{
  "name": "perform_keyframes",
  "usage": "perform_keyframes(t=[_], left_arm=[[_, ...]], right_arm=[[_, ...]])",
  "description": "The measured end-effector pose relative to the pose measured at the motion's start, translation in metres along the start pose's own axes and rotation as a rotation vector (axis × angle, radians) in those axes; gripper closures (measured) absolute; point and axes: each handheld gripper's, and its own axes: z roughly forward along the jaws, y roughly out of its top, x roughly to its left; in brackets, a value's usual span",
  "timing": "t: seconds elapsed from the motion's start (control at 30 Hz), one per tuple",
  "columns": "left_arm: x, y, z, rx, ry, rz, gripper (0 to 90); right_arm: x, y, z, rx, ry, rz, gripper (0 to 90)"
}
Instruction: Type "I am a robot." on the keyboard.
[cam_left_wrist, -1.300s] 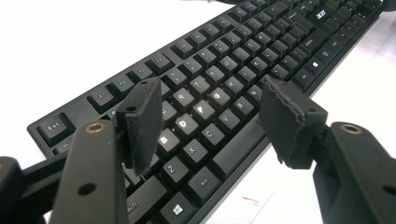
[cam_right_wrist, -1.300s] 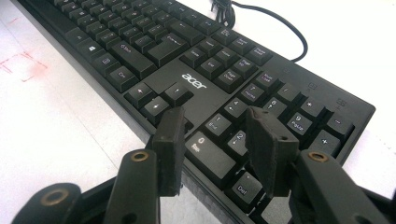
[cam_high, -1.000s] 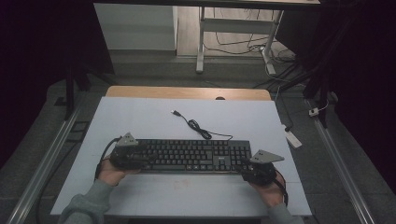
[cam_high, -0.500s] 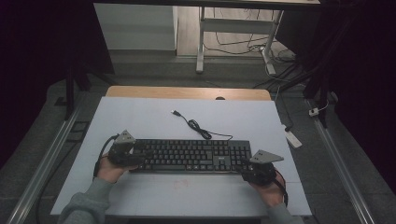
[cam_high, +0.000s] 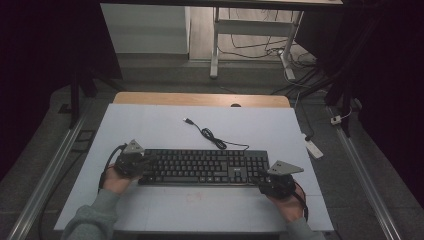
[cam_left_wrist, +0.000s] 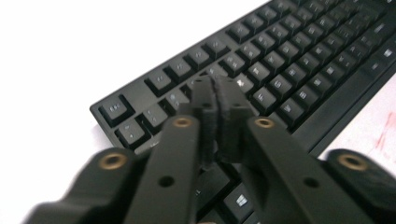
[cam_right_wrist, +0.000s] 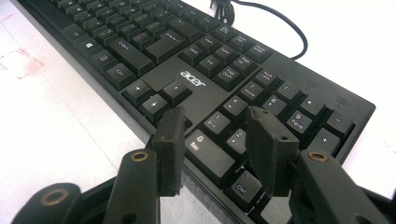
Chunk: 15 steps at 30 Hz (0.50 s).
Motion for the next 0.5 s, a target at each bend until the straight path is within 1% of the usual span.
perform_keyframes(t=[0.17, 0.43, 0.47, 0.5], left_arm=[[0.002, -0.003, 0.005, 0.043, 0.000, 0.008, 89.0], [0.001, -0.006, 0.012, 0.079, -0.002, 0.022, 89.1], [0.000, -0.006, 0.013, 0.084, 0.001, 0.024, 89.1], [0.000, -0.006, 0.013, 0.086, 0.002, 0.025, 89.0]], right_arm=[[0.000, 0.000, 0.000, 0.002, -0.003, -0.001, 57.7], [0.000, 0.000, 0.000, 0.001, -0.003, -0.002, 57.7], [0.000, 0.000, 0.000, 0.000, -0.010, -0.001, 57.7], [0.000, 0.000, 0.000, 0.000, -0.002, 0.000, 57.7]])
